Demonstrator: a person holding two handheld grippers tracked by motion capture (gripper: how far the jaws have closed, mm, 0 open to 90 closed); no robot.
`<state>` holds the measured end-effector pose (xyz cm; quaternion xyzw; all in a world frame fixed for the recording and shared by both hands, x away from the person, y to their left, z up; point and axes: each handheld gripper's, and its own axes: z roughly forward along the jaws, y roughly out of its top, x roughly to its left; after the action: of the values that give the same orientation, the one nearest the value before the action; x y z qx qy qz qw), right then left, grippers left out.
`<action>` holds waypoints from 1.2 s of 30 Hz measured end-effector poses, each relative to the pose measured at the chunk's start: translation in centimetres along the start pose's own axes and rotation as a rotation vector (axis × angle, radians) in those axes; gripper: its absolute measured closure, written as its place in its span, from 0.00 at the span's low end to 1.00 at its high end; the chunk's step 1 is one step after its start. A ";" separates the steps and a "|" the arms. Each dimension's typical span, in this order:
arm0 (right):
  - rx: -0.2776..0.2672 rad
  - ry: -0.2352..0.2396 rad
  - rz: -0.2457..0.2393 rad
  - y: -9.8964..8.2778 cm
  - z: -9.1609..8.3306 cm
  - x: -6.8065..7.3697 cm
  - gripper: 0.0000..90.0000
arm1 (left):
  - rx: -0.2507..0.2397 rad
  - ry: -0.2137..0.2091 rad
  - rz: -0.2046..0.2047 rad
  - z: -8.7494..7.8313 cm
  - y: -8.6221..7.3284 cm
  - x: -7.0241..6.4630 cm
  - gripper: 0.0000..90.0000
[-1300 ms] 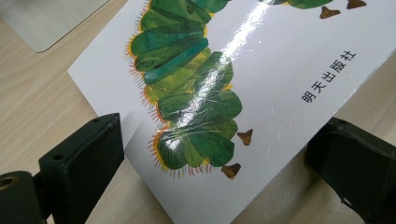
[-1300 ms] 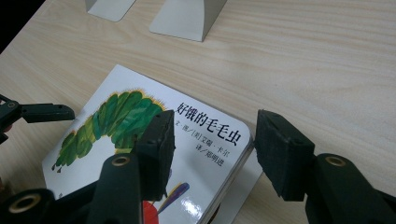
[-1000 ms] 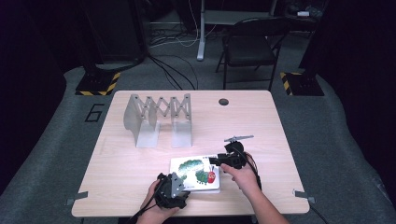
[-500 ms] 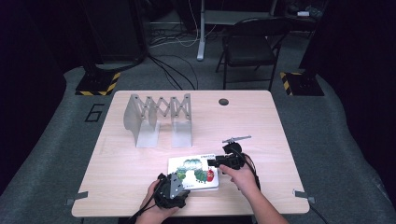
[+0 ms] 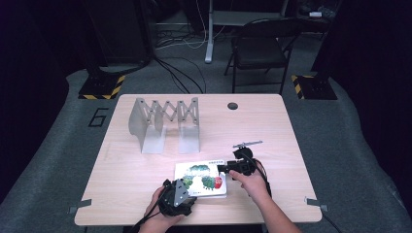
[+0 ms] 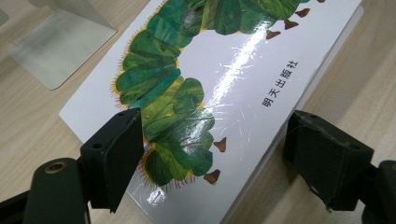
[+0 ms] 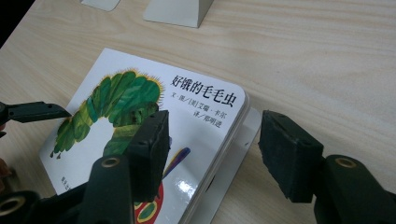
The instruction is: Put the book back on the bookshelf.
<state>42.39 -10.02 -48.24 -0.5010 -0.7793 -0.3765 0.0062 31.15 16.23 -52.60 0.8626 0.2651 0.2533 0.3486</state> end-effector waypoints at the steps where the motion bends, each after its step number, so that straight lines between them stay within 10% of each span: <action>1: 0.008 0.001 0.014 0.0 0.0 0.0 0.46 | -0.003 -0.001 0.000 0.0 -0.1 0.0 0.22; 36: 0.142 0.091 0.058 3.0 4.3 -1.0 0.34 | -0.060 -0.026 0.026 0.4 -0.8 1.4 0.22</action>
<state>46.87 -7.63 -49.94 -0.5041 -0.7880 -0.3422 0.0881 32.18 17.44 -53.05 0.8583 0.2417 0.2546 0.3743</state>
